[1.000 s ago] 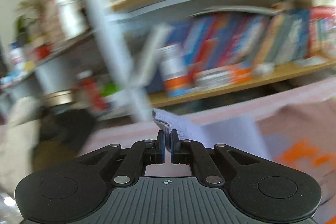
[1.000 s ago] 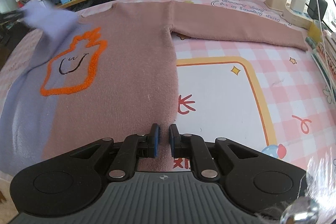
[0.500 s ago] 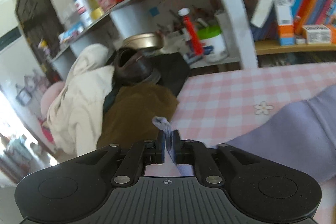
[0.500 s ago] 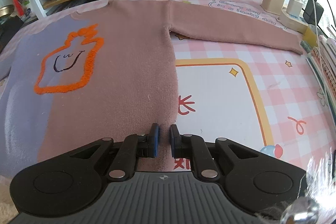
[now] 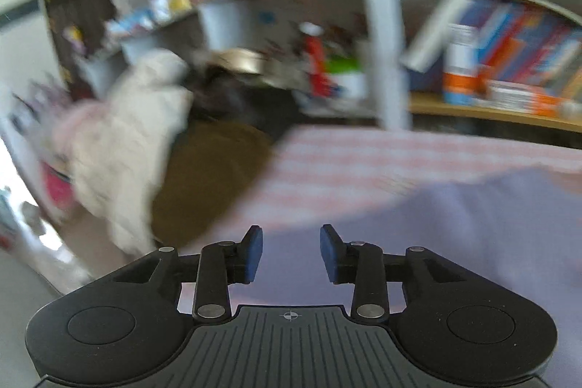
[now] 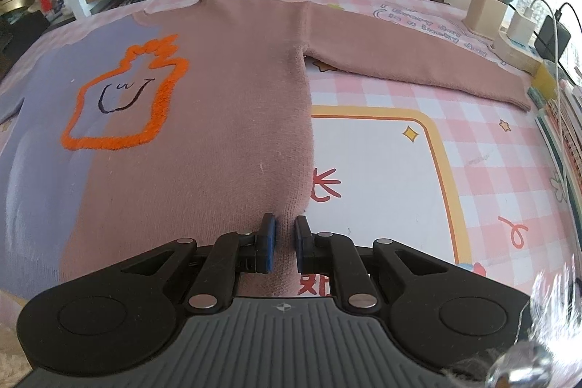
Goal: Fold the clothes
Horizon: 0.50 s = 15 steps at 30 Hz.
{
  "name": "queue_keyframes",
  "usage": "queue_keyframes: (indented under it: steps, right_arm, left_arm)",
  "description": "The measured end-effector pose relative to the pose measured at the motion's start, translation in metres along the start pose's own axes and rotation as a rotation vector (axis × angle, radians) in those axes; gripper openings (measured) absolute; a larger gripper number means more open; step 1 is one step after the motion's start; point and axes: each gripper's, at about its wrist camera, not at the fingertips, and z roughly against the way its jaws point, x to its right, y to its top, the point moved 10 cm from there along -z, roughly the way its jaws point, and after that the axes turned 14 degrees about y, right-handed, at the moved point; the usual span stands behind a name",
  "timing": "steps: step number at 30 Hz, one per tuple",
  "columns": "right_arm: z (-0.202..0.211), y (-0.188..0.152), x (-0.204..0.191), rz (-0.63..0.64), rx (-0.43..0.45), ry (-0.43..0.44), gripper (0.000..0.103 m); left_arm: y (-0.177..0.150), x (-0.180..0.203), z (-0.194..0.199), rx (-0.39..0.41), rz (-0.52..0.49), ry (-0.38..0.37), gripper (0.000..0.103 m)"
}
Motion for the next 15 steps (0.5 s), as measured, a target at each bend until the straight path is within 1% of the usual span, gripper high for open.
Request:
queue_keyframes:
  steps: [4, 6, 7, 9, 12, 15]
  right_arm:
    - [0.001, 0.0, 0.001, 0.012, 0.004, 0.022, 0.011]
    - [0.001, 0.0, 0.001, 0.018, 0.003, 0.032, 0.011]
    - [0.001, 0.0, 0.001, 0.021, 0.003, 0.037, 0.011]
    - [0.001, 0.0, 0.002, 0.023, 0.003, 0.049, 0.011]
    - [0.002, 0.0, 0.003, 0.015, 0.004, 0.07, 0.011]
    - [0.003, 0.0, 0.007, -0.015, 0.009, 0.106, 0.012]
  left_arm:
    - [-0.043, 0.054, 0.038, -0.095, 0.006, -0.196, 0.036]
    - [-0.062, 0.076, 0.056, -0.135, -0.005, -0.271, 0.036]
    - [-0.07, 0.083, 0.063, -0.145, -0.014, -0.287, 0.036]
    - [-0.084, 0.096, 0.073, -0.163, -0.035, -0.305, 0.036]
    - [-0.094, 0.099, 0.079, -0.165, -0.063, -0.269, 0.036]
    - [-0.1, 0.091, 0.079, -0.197, -0.045, -0.244, 0.036]
